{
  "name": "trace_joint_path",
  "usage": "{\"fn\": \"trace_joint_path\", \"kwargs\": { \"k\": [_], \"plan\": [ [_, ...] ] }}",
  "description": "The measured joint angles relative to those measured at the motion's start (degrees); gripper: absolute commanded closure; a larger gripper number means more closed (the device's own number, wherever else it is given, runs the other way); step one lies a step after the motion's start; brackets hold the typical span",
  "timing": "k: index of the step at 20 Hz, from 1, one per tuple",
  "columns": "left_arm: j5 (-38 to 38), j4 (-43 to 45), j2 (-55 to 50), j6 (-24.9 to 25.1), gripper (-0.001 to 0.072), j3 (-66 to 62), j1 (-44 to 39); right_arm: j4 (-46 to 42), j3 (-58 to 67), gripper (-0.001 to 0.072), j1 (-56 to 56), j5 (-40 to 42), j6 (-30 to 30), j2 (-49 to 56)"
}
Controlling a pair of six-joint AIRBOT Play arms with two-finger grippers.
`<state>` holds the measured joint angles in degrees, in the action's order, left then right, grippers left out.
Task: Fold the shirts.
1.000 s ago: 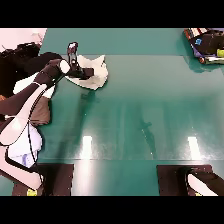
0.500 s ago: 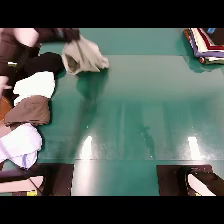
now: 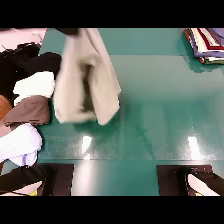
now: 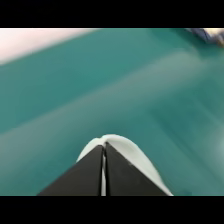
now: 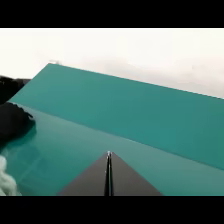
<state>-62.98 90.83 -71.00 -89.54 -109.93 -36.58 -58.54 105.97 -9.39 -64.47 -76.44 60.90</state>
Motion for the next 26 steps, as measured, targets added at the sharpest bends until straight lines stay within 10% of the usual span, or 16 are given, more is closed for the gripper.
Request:
{"fn": "trace_joint_path", "kwargs": {
  "k": [1,2,3,15,26],
  "plan": [
    [-1.5,-1.0,-2.2,-0.1,0.0546,-0.1,-2.3,0.0,0.8,0.0693,0.0,-1.4,0.0,0.4],
    [-2.0,-1.9,-4.7,-0.1,0.0202,-0.2,-4.2,0.0,1.4,0.0693,0.0,-2.6,0.0,0.7],
    [-2.9,-3.1,-7.2,0.1,0.0114,-0.2,-5.8,0.0,1.9,0.0693,0.0,-3.8,0.0,0.9],
    [-15.5,-1.4,-7.9,-2.8,0.0114,14.7,13.6,0.1,2.8,0.0693,0.0,-10.4,0.0,1.4],
    [9.1,-25.3,-7.1,1.2,0.0115,52.7,24.4,0.5,-4.0,0.0693,-2.2,-9.0,-0.1,1.4]
  ]
}}
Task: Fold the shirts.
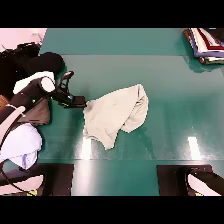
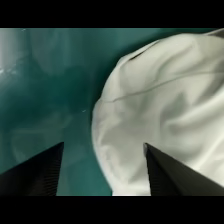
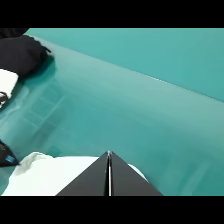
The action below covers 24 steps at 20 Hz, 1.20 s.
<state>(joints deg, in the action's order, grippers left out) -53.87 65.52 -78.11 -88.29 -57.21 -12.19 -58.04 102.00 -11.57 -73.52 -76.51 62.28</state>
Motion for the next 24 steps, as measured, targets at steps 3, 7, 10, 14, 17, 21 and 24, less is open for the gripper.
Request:
{"fn": "trace_joint_path", "kwargs": {
  "k": [3,7,10,14,17,21,24],
  "plan": [
    [3.3,-5.6,-2.4,1.7,0.0195,1.9,0.3,0.0,-0.7,0.0692,-0.7,0.9,0.0,0.0],
    [5.8,-9.4,-4.4,2.9,0.0685,2.3,0.4,-0.2,-0.9,0.0693,-0.9,0.9,0.0,0.0],
    [4.7,-9.4,-4.7,3.1,0.0684,-1.8,1.5,-3.0,-2.3,0.0693,-0.9,-2.5,-2.0,-0.2],
    [1.1,-5.1,-3.6,3.2,0.0684,-11.0,2.9,-10.0,-15.4,0.0681,-0.9,-6.3,-8.1,-3.7],
    [0.1,-2.6,-2.8,3.3,0.0684,-16.4,3.3,-10.4,-33.1,0.0282,-0.9,-3.6,-12.4,-6.9],
    [-0.6,-1.0,-2.5,3.3,0.0684,-19.3,3.5,1.6,-57.0,0.0284,-1.8,6.5,-13.2,-6.4],
    [-0.7,-0.6,-2.4,3.3,0.0684,-20.0,3.6,10.2,-65.5,0.0284,-5.0,15.3,-11.6,-2.3]
  ]
}}
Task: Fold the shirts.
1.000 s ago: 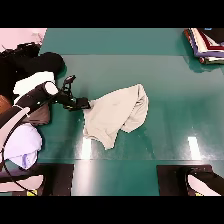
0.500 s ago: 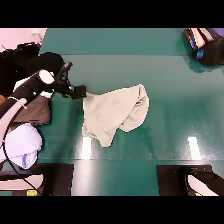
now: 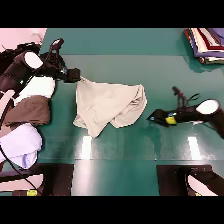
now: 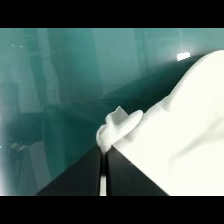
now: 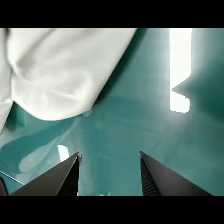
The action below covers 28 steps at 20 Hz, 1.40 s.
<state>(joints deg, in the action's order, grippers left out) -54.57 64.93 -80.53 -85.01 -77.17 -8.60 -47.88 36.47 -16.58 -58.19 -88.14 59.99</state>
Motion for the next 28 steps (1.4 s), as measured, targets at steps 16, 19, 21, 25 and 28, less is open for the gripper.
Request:
{"fn": "trace_joint_path", "kwargs": {
  "k": [16,19,21,25,28],
  "plan": [
    [0.9,4.1,7.7,0.0,0.0684,-5.1,0.1,-6.1,19.4,0.0695,-6.3,8.3,0.5,14.6],
    [0.9,7.2,14.3,0.0,0.0685,-11.6,0.2,-14.7,27.7,0.0695,-0.7,3.7,-0.9,7.2],
    [0.9,8.4,18.9,0.5,0.0684,-16.7,0.2,-18.7,34.2,0.0695,3.1,1.0,-1.3,1.9],
    [0.9,9.3,28.0,1.1,0.0684,-26.3,0.2,-22.4,46.7,0.0695,9.0,-2.1,-1.0,-7.3],
    [1.0,9.5,33.0,1.3,0.0685,-32.5,0.2,-23.5,54.4,0.0695,12.0,-3.7,-0.5,-12.5]
  ]
}}
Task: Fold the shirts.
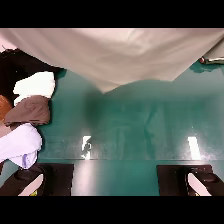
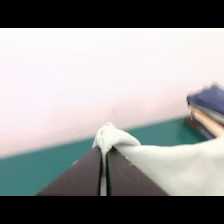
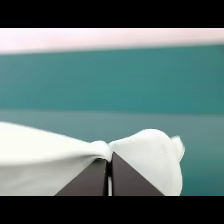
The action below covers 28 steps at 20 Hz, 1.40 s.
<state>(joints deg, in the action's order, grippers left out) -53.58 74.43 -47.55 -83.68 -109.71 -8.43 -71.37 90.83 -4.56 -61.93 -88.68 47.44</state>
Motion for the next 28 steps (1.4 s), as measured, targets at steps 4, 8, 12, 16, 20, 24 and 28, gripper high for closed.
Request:
{"fn": "trace_joint_path", "kwargs": {
  "k": [4,8,12,16,20,24,28],
  "plan": [
    [0.9,0.1,2.6,0.0,0.0686,-6.3,0.0,-0.3,6.8,0.0695,3.9,-3.7,0.3,-3.9],
    [1.8,1.5,1.6,0.1,0.0686,-8.0,0.0,-0.4,9.2,0.0695,7.1,-10.9,0.2,-4.6],
    [-0.9,5.9,-4.9,-0.9,0.0685,-6.4,0.0,-0.3,9.6,0.0695,8.3,-23.4,-2.1,-0.3],
    [-5.6,8.2,-16.0,-2.1,0.0685,-0.1,0.0,-0.3,2.8,0.0694,8.5,-30.9,-4.0,5.1],
    [-6.4,8.8,-29.8,-2.8,0.0684,5.3,0.0,-0.2,-11.5,0.0695,8.6,-25.8,-4.3,10.8],
    [-1.9,9.1,-41.2,-3.3,0.0684,7.1,0.0,3.8,-19.6,0.0694,8.6,-12.9,-2.1,18.8],
    [0.8,9.4,-46.3,-4.8,0.0117,7.5,0.0,7.2,-19.3,0.0304,8.6,-4.3,-0.3,27.3]
  ]
}}
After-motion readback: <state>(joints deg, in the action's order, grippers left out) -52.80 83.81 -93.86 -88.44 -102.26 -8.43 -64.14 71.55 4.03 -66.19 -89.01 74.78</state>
